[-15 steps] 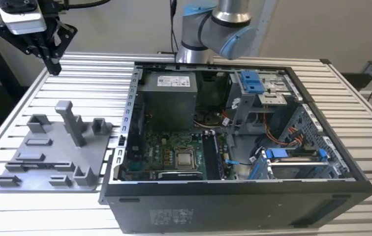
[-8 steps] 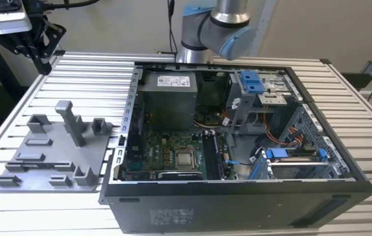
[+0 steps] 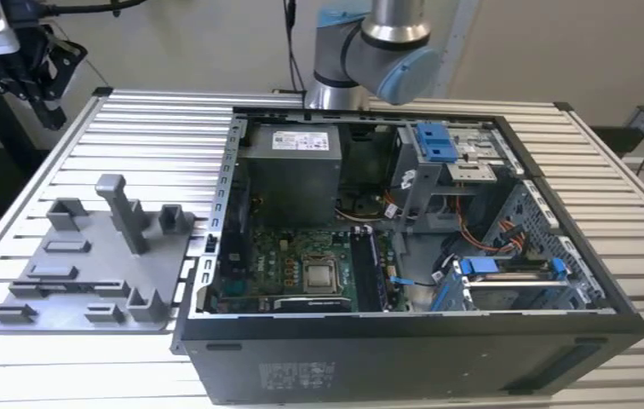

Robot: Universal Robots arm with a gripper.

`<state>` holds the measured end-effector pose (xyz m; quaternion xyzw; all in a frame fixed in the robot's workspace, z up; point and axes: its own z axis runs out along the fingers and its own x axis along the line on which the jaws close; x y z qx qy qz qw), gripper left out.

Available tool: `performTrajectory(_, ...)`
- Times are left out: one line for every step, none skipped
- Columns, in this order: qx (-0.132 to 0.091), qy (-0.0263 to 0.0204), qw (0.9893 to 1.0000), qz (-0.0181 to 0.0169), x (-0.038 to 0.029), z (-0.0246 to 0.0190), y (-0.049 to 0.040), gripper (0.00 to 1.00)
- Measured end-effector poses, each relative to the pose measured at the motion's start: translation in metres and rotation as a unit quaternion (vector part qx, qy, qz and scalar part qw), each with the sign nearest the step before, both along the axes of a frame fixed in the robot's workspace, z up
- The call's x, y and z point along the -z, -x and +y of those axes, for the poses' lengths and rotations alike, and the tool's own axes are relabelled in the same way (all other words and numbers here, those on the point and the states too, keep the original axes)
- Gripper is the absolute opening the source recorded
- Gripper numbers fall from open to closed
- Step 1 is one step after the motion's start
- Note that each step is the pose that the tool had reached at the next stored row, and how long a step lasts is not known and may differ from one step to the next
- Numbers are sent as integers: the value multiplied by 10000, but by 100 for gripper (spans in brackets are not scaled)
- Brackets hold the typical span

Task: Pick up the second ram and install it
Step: 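Reach for the second ram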

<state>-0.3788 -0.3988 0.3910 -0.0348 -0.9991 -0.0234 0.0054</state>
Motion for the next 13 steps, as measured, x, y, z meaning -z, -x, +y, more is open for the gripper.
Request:
performTrajectory(0,0,10000,0,0,0,25,11)
performTrajectory(0,0,10000,0,1,0,47,11)
performTrajectory(0,0,10000,0,1,0,56,11)
performTrajectory(0,0,10000,0,1,0,56,11)
performTrajectory(-1,0,10000,0,1,0,56,11)
performTrajectory(-1,0,10000,0,1,0,57,11)
performTrajectory(-1,0,10000,0,0,0,57,11)
performTrajectory(0,0,10000,0,0,0,57,11)
performTrajectory(0,0,10000,0,0,0,57,11)
performTrajectory(0,0,10000,0,0,-1,58,11)
performTrajectory(0,0,10000,0,1,-7,59,11)
performTrajectory(0,-1,10000,0,1,-17,59,11)
performTrajectory(0,-1,10000,0,1,-34,58,11)
